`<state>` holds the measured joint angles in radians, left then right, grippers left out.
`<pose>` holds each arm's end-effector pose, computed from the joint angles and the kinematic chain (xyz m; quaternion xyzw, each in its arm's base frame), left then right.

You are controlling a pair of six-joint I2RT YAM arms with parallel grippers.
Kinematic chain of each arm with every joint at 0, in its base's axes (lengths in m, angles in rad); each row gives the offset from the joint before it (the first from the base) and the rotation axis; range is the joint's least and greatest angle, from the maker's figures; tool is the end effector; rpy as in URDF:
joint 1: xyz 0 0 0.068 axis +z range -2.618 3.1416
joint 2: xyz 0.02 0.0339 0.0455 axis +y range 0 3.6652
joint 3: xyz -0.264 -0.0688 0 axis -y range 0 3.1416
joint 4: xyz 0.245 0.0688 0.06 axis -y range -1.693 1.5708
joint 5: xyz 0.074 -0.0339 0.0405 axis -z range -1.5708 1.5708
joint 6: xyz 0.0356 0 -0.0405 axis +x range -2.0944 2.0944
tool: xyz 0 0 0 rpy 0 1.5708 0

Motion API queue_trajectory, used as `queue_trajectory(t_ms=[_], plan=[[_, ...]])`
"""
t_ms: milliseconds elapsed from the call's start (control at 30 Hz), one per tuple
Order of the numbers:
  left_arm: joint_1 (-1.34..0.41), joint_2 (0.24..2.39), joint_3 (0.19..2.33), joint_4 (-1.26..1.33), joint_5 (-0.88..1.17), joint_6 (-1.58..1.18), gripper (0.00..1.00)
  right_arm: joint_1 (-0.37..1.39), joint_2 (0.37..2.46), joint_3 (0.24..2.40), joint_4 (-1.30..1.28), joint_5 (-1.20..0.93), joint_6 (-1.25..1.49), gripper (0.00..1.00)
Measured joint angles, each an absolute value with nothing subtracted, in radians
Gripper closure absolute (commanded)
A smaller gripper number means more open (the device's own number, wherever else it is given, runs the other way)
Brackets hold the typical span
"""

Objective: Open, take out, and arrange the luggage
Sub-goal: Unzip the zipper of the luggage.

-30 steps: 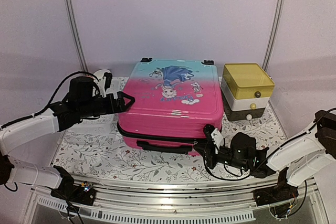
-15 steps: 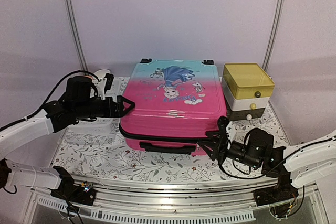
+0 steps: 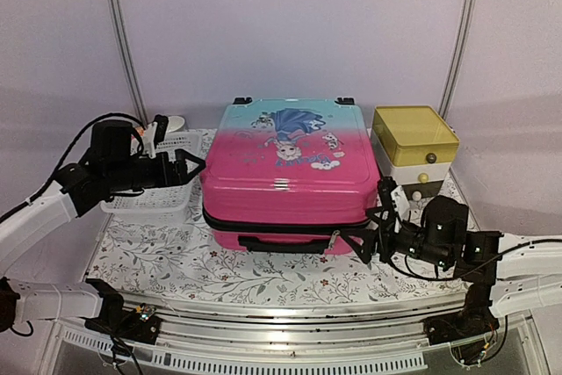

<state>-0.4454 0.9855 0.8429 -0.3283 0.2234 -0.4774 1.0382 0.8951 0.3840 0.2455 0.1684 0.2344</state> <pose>0.1970 -0.1028 0.3088 0.0447 0.8481 -0.3163 0.4228 0.1083 0.1720 0.2233 -0.2627 0.7486 0.3058 0.5264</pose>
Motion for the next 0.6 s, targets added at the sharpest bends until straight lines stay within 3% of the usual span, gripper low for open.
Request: queue_trajectory(t_ms=[367,600], plan=[[-0.328,0.982,0.835,-0.328,0.27,-0.472,0.02,0.884,1.114,0.769,-0.202,0.231,0.435,0.01],[-0.32,1.0,0.818,-0.308,0.307,-0.429,0.02,0.877,1.167,0.827,-0.256,0.236,0.434,0.01]])
